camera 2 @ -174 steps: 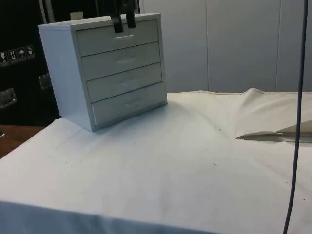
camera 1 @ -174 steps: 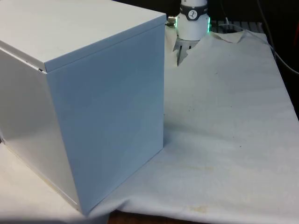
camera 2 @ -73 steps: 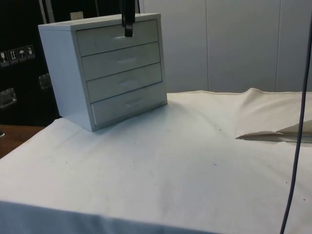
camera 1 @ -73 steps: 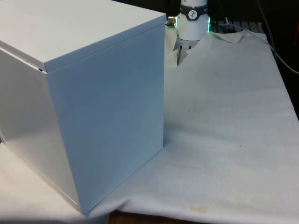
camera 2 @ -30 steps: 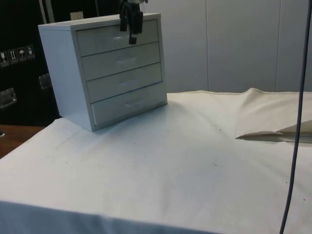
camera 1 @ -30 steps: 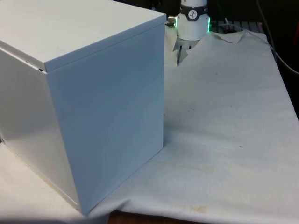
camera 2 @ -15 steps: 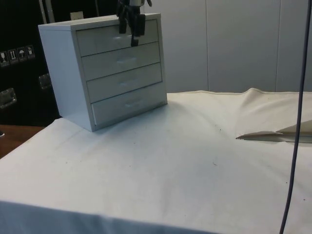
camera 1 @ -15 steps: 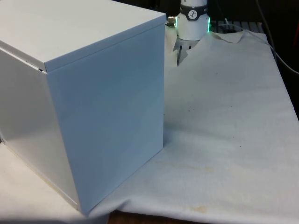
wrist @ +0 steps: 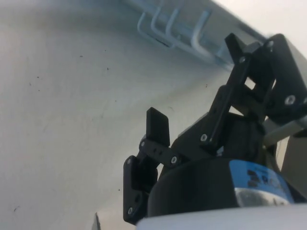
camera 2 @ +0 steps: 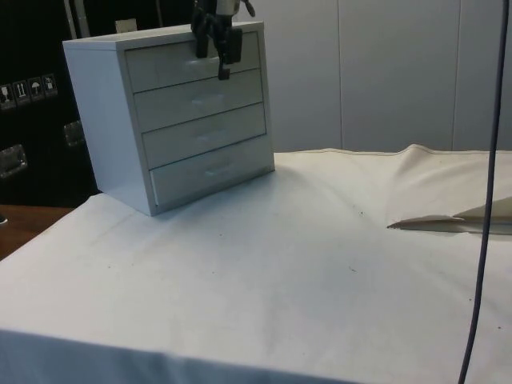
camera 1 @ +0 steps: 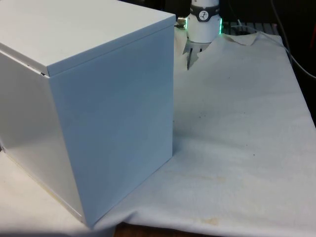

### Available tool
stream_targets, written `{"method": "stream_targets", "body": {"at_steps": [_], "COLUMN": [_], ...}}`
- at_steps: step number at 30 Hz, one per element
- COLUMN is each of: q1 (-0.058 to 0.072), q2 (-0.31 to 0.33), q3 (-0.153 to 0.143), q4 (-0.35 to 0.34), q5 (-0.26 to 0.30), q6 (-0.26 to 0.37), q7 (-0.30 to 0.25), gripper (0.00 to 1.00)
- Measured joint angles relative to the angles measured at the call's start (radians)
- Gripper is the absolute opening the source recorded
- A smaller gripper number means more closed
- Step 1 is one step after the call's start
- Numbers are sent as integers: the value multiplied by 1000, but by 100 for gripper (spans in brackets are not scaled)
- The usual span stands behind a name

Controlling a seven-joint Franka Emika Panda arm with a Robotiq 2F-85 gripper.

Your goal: Open the drawer, then close it.

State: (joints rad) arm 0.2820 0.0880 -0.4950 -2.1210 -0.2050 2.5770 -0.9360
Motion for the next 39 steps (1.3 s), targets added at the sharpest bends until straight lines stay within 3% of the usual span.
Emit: {"method": "stream_targets", "body": {"at_steps": [6,14,30,39], "q1": [6,7,5,6], "q2": [-12,-33,-35,-88], "q3": [21,27,12,14], "q4": [-17,-41,-53,-62], "q5": [-5,-16,-17,-39], "q6": [-1,1,18,-13], "q7": [-3,-2,-16,-27], "gripper": [100,100,100,100]}}
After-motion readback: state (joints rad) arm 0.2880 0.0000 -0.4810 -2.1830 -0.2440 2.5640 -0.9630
